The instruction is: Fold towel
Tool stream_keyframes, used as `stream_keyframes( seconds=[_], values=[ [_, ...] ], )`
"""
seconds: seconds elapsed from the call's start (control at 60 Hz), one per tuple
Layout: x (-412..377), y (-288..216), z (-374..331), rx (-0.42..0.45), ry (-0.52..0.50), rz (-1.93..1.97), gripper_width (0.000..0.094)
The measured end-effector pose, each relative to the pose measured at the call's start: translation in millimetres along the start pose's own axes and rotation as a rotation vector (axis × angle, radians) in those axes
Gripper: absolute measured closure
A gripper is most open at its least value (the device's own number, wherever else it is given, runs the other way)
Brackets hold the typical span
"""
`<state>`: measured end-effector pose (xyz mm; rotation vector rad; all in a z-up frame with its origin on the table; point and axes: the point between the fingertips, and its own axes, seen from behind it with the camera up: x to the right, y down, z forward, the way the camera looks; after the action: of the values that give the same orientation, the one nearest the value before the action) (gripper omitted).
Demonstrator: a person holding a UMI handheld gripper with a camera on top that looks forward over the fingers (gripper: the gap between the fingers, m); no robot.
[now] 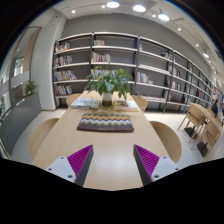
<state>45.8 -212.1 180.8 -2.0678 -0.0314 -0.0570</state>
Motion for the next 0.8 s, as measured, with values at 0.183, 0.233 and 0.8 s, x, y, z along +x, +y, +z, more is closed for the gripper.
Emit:
stream_keyframes(
  seconds=[0.183, 0.233, 0.8],
  values=[
    [-70.9, 70.8, 77.8, -0.161, -0.084, -0.001, 0.0117],
    [-99.4, 78.5, 116.0, -0.18, -0.096, -0.001, 0.0116],
    [-200.0, -15.3, 391.6, -0.221, -0.079, -0.065, 0.0372]
  ],
)
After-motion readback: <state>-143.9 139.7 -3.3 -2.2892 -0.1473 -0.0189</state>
